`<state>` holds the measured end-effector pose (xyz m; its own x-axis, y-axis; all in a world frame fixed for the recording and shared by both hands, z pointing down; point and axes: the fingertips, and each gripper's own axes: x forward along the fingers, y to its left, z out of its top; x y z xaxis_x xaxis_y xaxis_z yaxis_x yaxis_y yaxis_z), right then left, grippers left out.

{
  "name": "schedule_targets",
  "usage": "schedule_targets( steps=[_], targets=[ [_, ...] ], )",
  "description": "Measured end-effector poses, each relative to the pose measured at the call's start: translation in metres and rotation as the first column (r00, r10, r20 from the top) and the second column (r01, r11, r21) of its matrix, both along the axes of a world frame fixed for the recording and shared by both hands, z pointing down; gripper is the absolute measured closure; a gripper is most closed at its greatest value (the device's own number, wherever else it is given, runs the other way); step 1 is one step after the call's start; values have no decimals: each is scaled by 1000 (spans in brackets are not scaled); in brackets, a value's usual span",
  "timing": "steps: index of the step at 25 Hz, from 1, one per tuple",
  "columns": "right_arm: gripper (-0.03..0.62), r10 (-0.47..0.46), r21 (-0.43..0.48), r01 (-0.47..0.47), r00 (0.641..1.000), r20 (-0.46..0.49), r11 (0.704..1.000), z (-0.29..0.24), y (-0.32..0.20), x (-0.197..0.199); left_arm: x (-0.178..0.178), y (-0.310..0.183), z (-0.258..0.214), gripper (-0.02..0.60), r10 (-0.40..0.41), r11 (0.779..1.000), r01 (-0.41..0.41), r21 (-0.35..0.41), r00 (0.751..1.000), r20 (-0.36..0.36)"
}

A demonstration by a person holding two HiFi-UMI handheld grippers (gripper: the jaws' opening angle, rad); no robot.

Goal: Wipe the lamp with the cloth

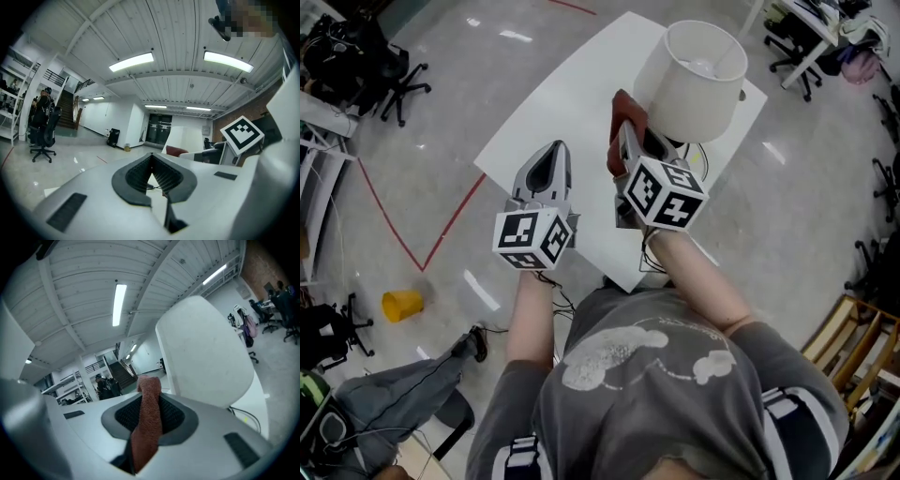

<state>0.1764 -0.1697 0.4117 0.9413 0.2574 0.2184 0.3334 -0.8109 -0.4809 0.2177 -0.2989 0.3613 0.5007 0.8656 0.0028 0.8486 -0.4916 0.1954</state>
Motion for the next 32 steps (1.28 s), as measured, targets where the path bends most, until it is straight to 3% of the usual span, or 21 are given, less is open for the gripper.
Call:
schedule_targets(
  steps=[6, 11, 18, 32],
  targets=[
    [508, -45, -100, 31, 989, -142, 995, -80, 25, -19, -22, 29, -51, 574, -8, 998, 3, -66, 997, -76],
    [508, -93, -153, 67, 982, -166, 986, -102, 41, -31, -45, 56, -69, 574, -5, 997, -4, -81, 994, -112],
    [508, -150, -112, 136, 980, -132, 984, -91, 58, -43, -60, 74, -65, 574, -29, 997, 22, -70, 994, -102],
    [508, -292, -47, 291, 956, -9, 955, -17, 62, -71, -95, 81, 0, 574, -119, 992, 118, 38, 993, 19]
  ],
)
